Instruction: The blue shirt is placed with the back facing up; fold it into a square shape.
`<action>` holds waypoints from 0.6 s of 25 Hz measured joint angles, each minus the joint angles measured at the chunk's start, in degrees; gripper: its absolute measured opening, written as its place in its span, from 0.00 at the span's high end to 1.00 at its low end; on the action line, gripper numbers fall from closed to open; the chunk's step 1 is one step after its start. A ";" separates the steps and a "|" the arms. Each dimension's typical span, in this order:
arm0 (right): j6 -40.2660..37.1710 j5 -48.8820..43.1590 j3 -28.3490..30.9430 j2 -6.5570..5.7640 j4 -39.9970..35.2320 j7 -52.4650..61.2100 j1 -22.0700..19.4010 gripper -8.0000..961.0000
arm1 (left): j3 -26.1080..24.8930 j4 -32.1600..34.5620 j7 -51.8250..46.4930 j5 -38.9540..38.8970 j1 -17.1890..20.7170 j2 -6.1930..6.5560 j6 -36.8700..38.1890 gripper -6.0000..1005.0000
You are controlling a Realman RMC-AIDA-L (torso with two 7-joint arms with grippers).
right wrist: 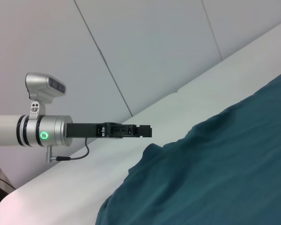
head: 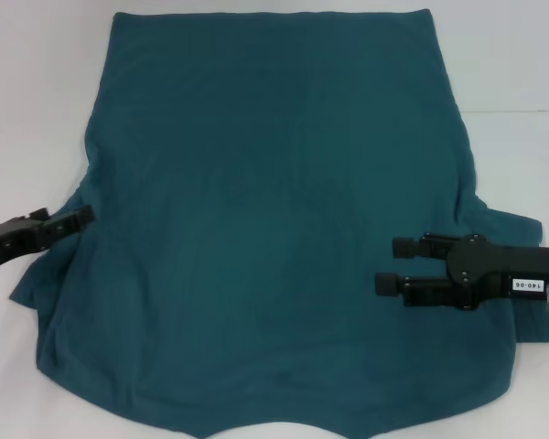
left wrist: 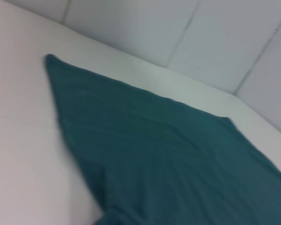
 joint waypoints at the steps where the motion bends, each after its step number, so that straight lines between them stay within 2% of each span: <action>1: 0.00 0.00 0.01 0.00 0.00 0.00 0.00 0.07 | -0.20 0.00 0.00 0.03 0.21 0.00 -0.86 0.12; 6: 0.02 0.01 0.04 0.00 0.00 0.01 -0.01 0.07 | -0.15 -0.68 0.05 0.17 1.09 -0.34 -5.12 0.12; 15: 0.39 0.06 0.05 0.00 0.00 0.01 0.22 0.07 | 0.12 -2.92 0.44 0.48 1.36 -0.41 -7.04 0.12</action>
